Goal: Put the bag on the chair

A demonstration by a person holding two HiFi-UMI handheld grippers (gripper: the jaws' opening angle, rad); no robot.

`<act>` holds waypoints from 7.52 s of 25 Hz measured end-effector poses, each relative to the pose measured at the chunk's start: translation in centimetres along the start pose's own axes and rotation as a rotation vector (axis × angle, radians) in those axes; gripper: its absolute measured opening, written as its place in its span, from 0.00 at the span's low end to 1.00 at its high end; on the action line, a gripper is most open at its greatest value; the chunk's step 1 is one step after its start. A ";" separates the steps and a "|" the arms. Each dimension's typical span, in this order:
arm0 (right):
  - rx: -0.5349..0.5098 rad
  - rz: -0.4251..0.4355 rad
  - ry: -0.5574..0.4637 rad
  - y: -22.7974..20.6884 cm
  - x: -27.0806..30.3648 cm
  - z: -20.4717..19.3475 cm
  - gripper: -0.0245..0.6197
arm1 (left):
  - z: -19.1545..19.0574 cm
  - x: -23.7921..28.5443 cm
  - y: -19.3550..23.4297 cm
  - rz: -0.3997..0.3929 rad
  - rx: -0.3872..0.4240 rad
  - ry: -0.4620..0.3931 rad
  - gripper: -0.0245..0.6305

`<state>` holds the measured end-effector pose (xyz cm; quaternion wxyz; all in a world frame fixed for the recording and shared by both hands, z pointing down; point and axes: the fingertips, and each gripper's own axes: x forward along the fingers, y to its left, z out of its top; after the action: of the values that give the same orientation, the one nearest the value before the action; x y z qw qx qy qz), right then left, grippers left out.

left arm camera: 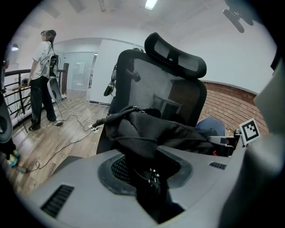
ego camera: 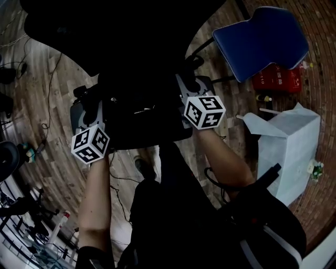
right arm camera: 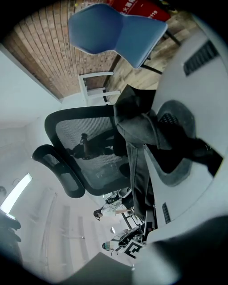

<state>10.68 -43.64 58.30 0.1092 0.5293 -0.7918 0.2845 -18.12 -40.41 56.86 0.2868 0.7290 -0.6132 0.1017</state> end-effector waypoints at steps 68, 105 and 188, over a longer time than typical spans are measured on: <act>0.025 -0.053 0.146 -8.0 16.4 -14.2 0.13 | -14.4 18.3 9.6 0.096 0.038 0.145 0.30; 0.031 -0.195 0.225 -8.9 12.4 -14.7 0.52 | -10.1 11.9 4.6 0.092 0.208 0.080 0.53; -0.267 0.030 -0.286 21.7 -37.1 11.6 0.06 | 12.5 -39.4 -11.1 -0.149 0.198 -0.438 0.05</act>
<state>8.06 -15.39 23.94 0.0605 0.5332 -0.8379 0.1003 -19.07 -13.33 23.74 0.0811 0.8014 -0.5922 -0.0205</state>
